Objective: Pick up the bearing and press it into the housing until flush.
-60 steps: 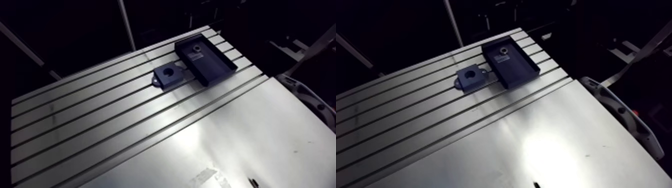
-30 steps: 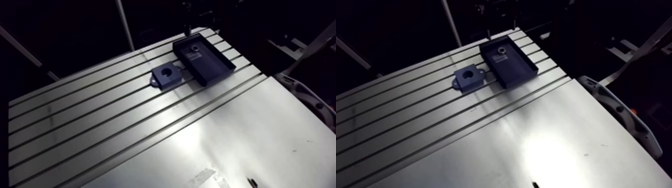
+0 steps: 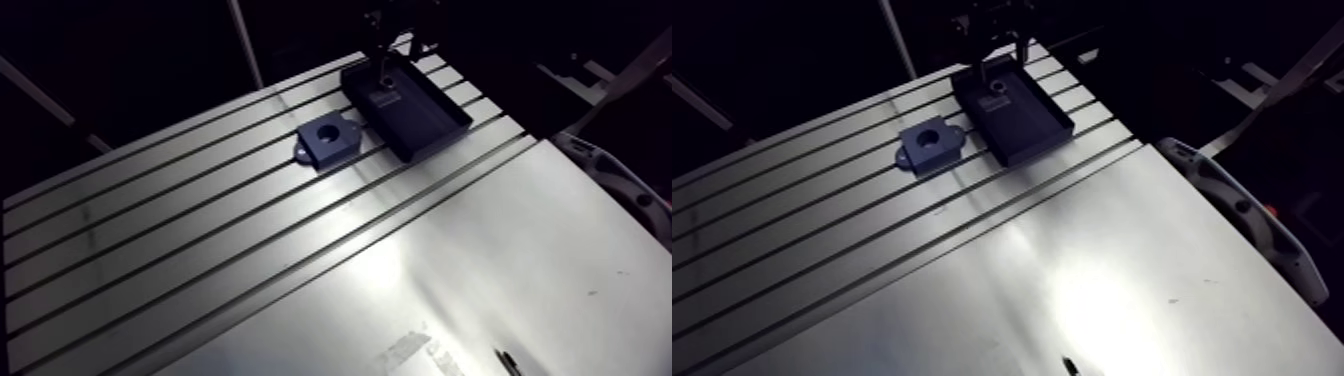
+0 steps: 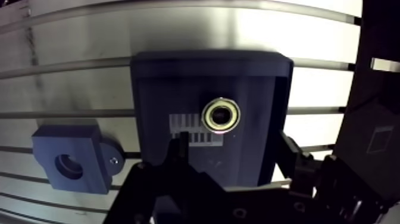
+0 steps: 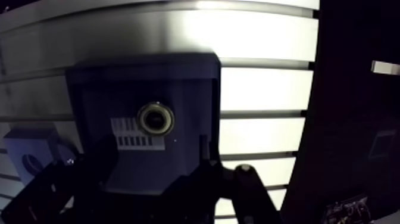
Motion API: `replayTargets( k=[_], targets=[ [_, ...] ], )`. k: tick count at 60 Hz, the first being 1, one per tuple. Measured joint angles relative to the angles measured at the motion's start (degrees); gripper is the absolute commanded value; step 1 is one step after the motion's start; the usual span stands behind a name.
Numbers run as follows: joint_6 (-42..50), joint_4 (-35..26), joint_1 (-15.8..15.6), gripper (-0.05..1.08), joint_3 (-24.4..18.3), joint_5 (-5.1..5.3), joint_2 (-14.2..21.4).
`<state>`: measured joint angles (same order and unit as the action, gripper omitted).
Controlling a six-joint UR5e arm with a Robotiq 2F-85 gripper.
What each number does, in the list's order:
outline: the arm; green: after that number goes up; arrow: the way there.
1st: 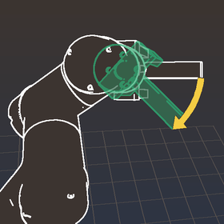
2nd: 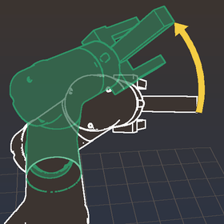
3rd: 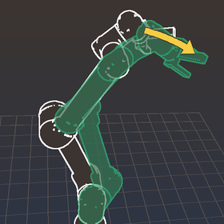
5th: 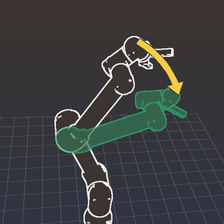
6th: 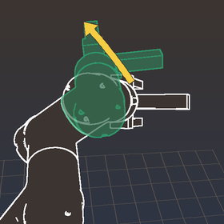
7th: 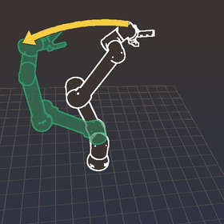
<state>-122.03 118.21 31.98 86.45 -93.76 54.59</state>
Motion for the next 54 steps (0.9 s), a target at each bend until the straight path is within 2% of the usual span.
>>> replayTargets(
  k=[54],
  targets=[
    [0.8,2.4,-0.7,0.30,0.5,0.07,-1.7]
  ],
)
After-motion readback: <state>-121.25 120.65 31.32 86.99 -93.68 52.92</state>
